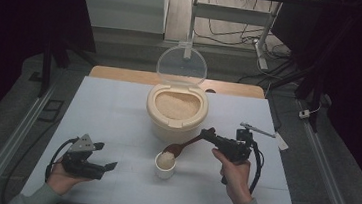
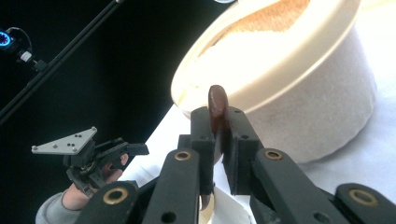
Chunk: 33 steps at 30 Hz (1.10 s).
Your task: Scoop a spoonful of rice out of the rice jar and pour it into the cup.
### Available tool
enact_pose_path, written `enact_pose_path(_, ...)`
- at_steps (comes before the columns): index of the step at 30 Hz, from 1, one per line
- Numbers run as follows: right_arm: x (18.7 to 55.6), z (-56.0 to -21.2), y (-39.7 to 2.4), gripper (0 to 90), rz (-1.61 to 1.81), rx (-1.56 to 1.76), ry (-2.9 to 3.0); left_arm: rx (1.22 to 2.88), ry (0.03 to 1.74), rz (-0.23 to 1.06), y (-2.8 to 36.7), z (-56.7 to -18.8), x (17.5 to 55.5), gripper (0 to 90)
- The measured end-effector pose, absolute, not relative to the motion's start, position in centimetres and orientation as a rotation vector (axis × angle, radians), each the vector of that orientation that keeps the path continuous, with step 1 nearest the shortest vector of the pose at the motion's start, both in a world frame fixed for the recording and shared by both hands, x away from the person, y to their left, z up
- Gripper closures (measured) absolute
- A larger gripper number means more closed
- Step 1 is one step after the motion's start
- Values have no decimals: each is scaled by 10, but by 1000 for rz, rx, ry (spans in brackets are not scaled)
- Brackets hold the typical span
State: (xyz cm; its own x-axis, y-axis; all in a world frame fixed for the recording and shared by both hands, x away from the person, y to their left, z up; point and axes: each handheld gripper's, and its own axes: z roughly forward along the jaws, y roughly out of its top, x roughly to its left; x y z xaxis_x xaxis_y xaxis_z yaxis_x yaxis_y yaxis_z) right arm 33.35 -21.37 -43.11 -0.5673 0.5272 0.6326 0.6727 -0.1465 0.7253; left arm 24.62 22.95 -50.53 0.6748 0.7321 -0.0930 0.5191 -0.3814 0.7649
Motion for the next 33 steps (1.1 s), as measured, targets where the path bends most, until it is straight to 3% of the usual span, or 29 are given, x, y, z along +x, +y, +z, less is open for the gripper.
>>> enact_pose_path(33, 316, -400, -232, 836, -2018, -1131, -2207, 2070, 959, 339, 230, -505, 246, 151)
